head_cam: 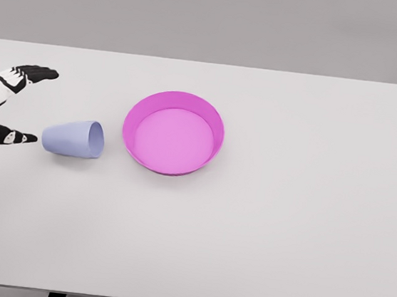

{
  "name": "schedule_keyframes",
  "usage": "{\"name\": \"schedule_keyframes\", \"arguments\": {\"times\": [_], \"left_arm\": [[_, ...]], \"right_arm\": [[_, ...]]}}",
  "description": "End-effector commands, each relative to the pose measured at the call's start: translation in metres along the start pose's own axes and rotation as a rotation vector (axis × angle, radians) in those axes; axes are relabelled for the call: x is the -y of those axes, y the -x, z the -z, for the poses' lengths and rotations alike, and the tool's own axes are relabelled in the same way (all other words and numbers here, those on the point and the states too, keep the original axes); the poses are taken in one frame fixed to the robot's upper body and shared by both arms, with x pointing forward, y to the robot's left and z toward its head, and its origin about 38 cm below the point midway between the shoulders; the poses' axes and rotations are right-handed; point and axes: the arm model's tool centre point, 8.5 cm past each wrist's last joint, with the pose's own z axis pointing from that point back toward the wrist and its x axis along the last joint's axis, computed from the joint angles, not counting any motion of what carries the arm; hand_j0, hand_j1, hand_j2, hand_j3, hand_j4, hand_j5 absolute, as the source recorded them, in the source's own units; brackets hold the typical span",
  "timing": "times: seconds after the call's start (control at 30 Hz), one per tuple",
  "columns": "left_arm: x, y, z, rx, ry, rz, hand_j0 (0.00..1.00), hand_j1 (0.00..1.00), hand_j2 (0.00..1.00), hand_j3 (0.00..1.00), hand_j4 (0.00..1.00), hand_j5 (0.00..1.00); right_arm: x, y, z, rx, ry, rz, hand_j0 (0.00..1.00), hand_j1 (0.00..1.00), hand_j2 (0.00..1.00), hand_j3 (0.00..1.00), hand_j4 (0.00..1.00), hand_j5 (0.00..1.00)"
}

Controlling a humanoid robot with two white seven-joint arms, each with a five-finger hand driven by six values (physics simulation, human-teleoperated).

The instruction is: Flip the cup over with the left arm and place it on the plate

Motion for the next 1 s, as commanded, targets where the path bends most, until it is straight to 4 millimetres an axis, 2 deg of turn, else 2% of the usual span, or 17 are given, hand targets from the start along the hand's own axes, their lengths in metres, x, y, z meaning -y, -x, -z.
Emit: {"name": "schedule_keyframes", "arguments": {"times": [0.0, 0.4, 0.5, 0.57, 0.77, 0.83, 0.97], "left_arm": [[0.0, 0.0, 0.0, 0.001, -0.003, -0.004, 1.0, 1.0, 1.0, 1.0, 1.0, 1.0], [0.013, 0.004, 0.005, -0.023, 0.029, 0.072, 1.0, 1.0, 1.0, 1.0, 1.0, 1.0], [0.024, 0.003, 0.001, -0.017, 0.106, 0.006, 1.0, 1.0, 1.0, 1.0, 1.0, 1.0], [0.039, 0.003, -0.007, -0.02, 0.175, -0.061, 1.0, 1.0, 1.0, 1.0, 1.0, 1.0], [0.02, 0.005, -0.01, -0.026, 0.128, -0.049, 1.0, 1.0, 1.0, 1.0, 1.0, 1.0], [0.021, 0.005, -0.009, -0.028, 0.136, -0.039, 1.0, 1.0, 1.0, 1.0, 1.0, 1.0], [0.035, 0.0, -0.01, -0.014, 0.186, -0.06, 1.0, 1.0, 1.0, 1.0, 1.0, 1.0]], "right_arm": [[0.0, 0.0, 0.0, 0.001, 0.001, -0.002, 1.0, 1.0, 1.0, 1.0, 1.0, 1.0], [0.0, 0.0, 0.0, -0.002, -0.001, -0.002, 1.0, 1.0, 1.0, 1.0, 1.0, 1.0], [0.0, 0.0, 0.0, -0.002, -0.001, -0.002, 1.0, 1.0, 1.0, 1.0, 1.0, 1.0], [0.0, 0.0, 0.0, -0.002, -0.001, -0.002, 1.0, 1.0, 1.0, 1.0, 1.0, 1.0], [0.0, 0.0, 0.0, -0.002, -0.001, -0.002, 1.0, 1.0, 1.0, 1.0, 1.0, 1.0], [0.0, 0.0, 0.0, -0.002, -0.001, -0.002, 1.0, 1.0, 1.0, 1.0, 1.0, 1.0], [0.0, 0.0, 0.0, -0.002, -0.001, -0.002, 1.0, 1.0, 1.0, 1.0, 1.0, 1.0]]}}
